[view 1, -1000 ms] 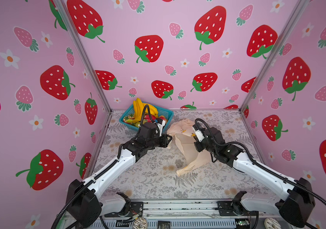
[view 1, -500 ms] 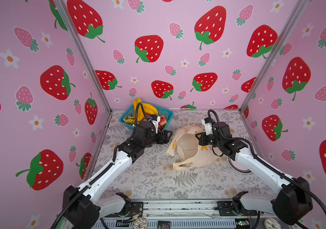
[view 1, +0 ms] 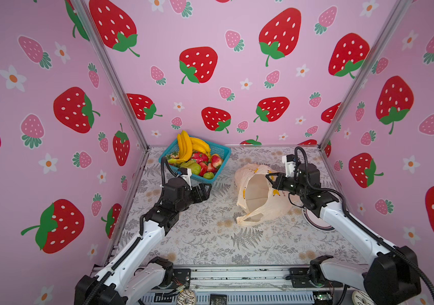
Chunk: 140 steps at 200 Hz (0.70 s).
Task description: Place the fake fruits into the plastic bag and tie a complex knot
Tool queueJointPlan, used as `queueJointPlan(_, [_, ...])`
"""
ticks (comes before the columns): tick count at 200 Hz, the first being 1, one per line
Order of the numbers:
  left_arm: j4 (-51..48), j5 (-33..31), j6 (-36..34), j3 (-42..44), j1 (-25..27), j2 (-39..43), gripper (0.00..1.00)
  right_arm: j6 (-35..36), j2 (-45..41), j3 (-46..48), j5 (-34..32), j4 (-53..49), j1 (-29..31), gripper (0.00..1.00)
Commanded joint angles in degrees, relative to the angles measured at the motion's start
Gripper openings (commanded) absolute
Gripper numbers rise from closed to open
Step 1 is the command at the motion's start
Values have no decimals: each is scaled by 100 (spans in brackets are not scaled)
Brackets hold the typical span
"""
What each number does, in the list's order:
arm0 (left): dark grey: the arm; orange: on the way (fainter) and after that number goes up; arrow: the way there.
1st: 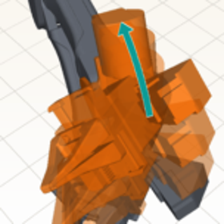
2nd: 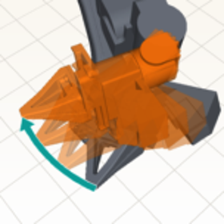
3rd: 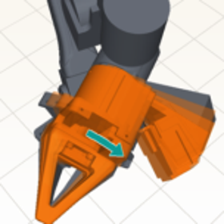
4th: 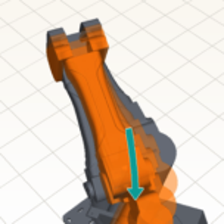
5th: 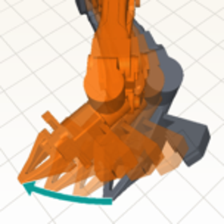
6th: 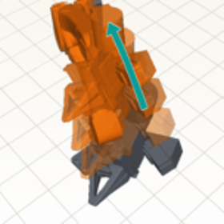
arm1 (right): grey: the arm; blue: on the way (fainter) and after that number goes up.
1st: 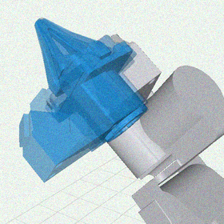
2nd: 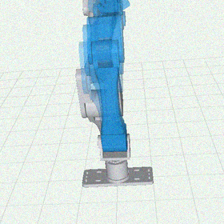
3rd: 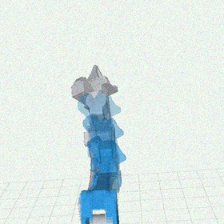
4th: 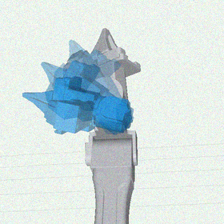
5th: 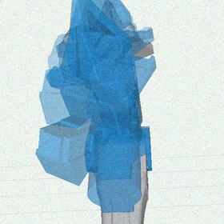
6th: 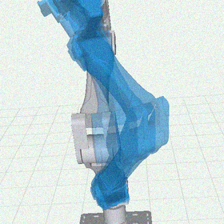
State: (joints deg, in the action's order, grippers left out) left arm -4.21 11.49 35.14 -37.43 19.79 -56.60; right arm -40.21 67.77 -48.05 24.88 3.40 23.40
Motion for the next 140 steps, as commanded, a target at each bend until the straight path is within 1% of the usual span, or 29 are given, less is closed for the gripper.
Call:
queueJointPlan(1, [876, 408, 585, 576, 88, -57, 82, -752, -151, 94, 322, 710, -81, 0])
queueJointPlan(15, [1450, 518, 787, 769, 413, -258, 82, -981, -188, 138, 368, 935, -81, 0])
queueJointPlan(39, [2007, 292, 815, 622, 1192, -714, 82, -1294, -294, 282, 239, 1237, -73, 0])
queueJointPlan(54, [2297, 168, 882, 489, 1508, -1041, 83, -1490, -331, 399, 247, 1476, -51, 0])
queueJointPlan(81, [2686, 9, 1018, 203, 1719, -1685, 83, -1687, -334, 457, 286, 1715, 19, 0])
queueJointPlan(103, [2908, -39, 1021, -148, 1804, -2211, 80, -1714, -322, 420, 259, 1743, 85, 0])
queueJointPlan(122, [3090, 16, 1039, -483, 1847, -2686, 74, -1715, -320, 426, 266, 1762, 112, 0])
queueJointPlan(131, [3193, 46, 1022, -602, 1851, -2882, 66, -1690, -345, 436, 268, 1761, 112, 0])
queueJointPlan(140, [3146, 12, 1033, -708, 1851, -3041, 54, -1578, -393, 394, 288, 1626, 71, 0])
